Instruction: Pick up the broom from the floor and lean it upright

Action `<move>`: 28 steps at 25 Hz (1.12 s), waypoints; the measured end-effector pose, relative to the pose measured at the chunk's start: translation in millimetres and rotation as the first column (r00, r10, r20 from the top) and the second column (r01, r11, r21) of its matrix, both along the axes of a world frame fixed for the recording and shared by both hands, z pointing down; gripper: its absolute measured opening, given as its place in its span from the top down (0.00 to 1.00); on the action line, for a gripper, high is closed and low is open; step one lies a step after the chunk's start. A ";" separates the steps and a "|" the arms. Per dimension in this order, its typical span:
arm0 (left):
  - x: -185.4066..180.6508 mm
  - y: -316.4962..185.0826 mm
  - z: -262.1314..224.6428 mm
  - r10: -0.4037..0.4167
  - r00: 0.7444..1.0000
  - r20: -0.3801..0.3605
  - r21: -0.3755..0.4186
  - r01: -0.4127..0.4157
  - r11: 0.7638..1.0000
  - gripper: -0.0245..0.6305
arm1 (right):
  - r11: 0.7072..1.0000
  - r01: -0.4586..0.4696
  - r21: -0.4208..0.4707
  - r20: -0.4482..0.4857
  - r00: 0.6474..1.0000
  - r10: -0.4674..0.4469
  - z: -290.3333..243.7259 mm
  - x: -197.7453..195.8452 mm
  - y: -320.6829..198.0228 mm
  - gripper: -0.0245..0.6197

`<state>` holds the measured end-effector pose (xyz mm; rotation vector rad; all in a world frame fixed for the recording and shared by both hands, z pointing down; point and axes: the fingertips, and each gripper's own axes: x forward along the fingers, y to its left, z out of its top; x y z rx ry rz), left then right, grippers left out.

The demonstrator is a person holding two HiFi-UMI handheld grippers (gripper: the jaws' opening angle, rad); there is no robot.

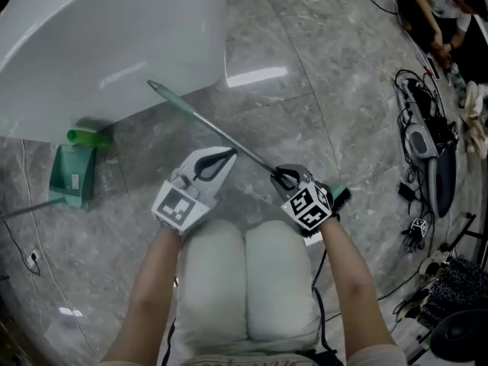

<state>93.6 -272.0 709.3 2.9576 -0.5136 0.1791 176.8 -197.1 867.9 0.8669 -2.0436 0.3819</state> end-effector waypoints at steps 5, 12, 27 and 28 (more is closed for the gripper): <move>1.1 -24.4 -32.0 -0.071 0.997 -0.038 0.056 0.073 0.996 0.96 | 0.989 0.003 0.149 0.081 0.997 -0.015 -55.1 -15.2 -50.4 0.83; -18.9 -54.2 -71.8 -0.202 0.977 -0.063 0.141 0.209 0.968 0.96 | 0.950 0.002 0.313 0.184 0.981 -0.063 -123.0 -57.3 -104.1 0.84; -126.1 -85.8 -97.8 -0.439 0.886 -0.147 0.197 0.461 0.865 0.96 | 0.876 -0.233 0.422 0.304 0.947 0.106 -157.3 -160.9 -226.7 0.84; -131.7 -86.3 -96.1 -0.442 0.885 -0.148 0.199 0.465 0.863 0.96 | 0.872 -0.255 0.418 0.302 0.944 0.131 -156.5 -165.2 -233.8 0.84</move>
